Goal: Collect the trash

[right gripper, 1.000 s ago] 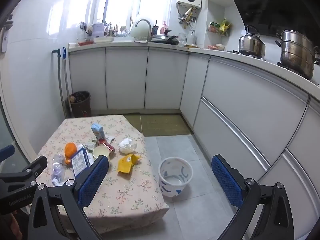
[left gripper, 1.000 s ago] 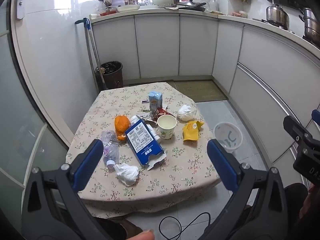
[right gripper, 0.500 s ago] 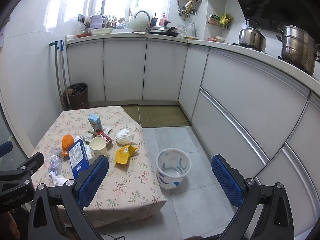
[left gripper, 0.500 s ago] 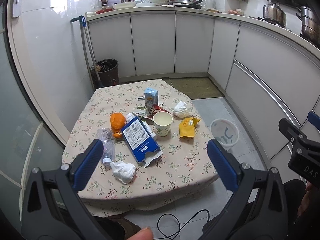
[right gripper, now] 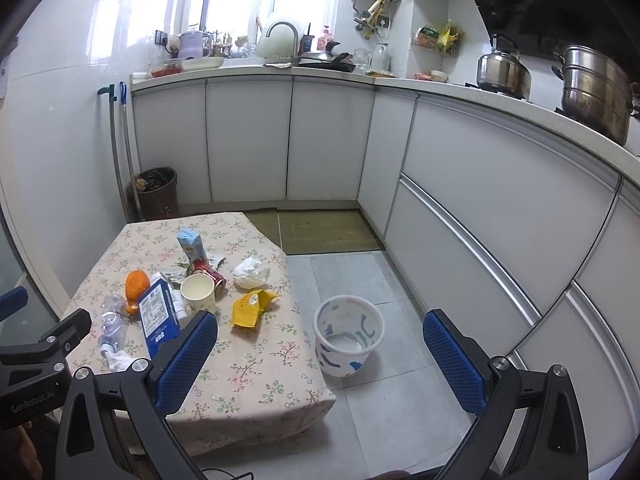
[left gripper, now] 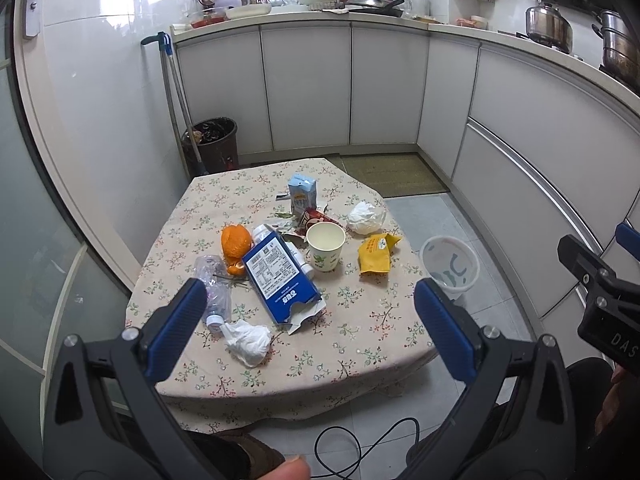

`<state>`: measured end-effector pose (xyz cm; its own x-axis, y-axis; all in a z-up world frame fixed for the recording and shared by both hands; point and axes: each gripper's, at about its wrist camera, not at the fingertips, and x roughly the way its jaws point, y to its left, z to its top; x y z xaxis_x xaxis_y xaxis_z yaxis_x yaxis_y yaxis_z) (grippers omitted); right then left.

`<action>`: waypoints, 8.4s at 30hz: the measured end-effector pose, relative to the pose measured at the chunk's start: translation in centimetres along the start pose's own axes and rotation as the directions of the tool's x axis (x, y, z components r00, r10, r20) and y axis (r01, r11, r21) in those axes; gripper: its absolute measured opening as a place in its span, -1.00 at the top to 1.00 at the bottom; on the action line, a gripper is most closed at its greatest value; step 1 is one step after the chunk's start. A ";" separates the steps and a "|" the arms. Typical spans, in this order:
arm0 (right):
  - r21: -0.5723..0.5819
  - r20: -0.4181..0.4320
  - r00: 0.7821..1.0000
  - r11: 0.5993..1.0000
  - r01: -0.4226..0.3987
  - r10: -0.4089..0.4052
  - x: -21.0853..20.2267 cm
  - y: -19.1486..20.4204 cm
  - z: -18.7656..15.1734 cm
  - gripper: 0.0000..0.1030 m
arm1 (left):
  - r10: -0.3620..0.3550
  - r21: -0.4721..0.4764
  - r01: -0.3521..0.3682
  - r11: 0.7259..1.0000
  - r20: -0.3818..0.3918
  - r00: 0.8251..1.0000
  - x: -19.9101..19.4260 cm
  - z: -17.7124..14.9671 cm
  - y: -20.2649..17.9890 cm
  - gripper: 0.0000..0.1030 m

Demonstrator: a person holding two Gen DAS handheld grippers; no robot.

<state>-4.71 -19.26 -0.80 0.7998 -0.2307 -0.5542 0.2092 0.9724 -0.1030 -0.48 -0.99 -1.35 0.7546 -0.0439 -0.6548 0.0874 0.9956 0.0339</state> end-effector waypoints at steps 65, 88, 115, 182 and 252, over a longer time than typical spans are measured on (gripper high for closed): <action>-0.057 -0.028 0.999 0.998 -0.036 0.035 4.9 0.6 2.7 -1.00 | 0.002 -0.008 -0.002 1.000 -0.029 1.000 3.4 2.1 0.4 -1.00; 0.053 -0.419 0.861 0.954 -0.295 0.289 25.8 1.3 5.3 -0.71 | -0.209 -0.017 0.222 0.975 -0.403 0.891 25.2 7.2 2.5 -0.48; 0.414 -0.668 0.535 0.856 -0.310 0.517 41.2 6.6 -5.3 0.62 | -0.198 -0.098 0.173 0.980 -0.562 0.803 36.2 3.8 3.8 0.92; 0.481 -0.592 0.724 0.876 -0.036 0.355 38.3 -17.3 -3.1 -0.14 | -0.325 0.091 0.387 0.917 -0.390 0.861 29.7 7.7 -13.9 -0.57; 0.180 -0.634 0.670 0.917 -0.357 0.386 38.0 10.9 0.1 -0.37 | -0.397 -0.494 0.108 0.863 -0.530 0.749 35.0 0.5 11.0 0.05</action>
<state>28.00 -17.40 -22.86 0.2596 0.2417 -0.9350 0.0079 0.9676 0.2523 27.22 8.43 -23.47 0.1859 -0.3847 -0.9041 -0.1640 0.8951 -0.4146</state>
